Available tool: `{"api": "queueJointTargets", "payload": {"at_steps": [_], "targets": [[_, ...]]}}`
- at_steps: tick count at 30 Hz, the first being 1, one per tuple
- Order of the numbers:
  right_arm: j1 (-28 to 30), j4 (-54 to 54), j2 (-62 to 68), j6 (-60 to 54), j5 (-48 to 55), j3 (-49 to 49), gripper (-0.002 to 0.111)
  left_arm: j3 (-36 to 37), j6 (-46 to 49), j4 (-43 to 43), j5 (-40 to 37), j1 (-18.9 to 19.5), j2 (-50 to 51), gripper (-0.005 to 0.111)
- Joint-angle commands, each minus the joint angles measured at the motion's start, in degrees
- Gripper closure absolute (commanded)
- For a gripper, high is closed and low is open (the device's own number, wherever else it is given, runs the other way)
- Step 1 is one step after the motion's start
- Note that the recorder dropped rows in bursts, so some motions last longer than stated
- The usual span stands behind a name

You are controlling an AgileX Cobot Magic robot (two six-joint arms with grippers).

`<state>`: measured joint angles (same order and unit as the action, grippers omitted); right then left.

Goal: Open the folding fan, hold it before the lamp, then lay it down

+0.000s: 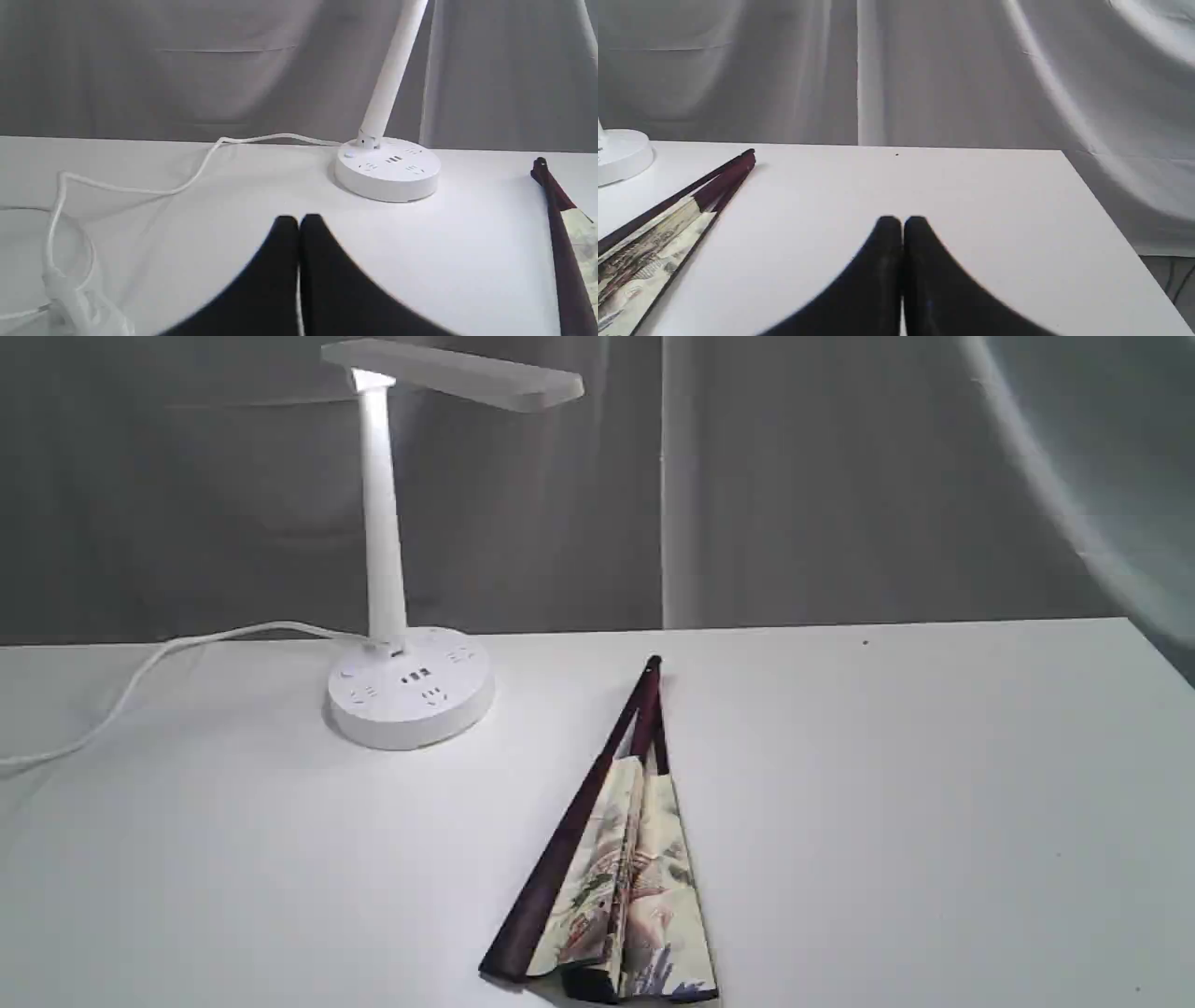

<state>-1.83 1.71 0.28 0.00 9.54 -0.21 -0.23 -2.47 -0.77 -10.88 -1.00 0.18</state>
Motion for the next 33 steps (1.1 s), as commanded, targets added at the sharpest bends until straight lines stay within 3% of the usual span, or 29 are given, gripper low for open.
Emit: {"api": "queueJointTargets", "payload": {"at_steps": [1, 12, 22, 28, 33], "targets": [[-0.3, 0.2, -0.3, 0.0, 0.2, 0.2, 0.108, 0.2, -0.3, -0.1, 0.1, -0.3, -0.2, 0.107], [-0.3, 0.6, -0.3, 0.0, -0.6, 0.2, 0.108, 0.2, -0.5, -2.9, 3.6, -0.3, -0.2, 0.107], [-0.3, 0.1, -0.3, 0.0, -11.7, 0.2, 0.108, 0.2, -6.9, -2.9, 8.0, -0.3, -0.2, 0.107], [-0.3, 0.1, -0.3, 0.0, -11.2, -1.5, 0.108, 0.2, -11.0, -2.9, 5.5, -0.3, -0.2, 0.107], [-0.3, 0.2, -0.3, 0.0, -4.8, -7.7, 0.108, -4.4, -11.2, -2.9, 1.4, -0.3, -0.2, 0.107]]}}
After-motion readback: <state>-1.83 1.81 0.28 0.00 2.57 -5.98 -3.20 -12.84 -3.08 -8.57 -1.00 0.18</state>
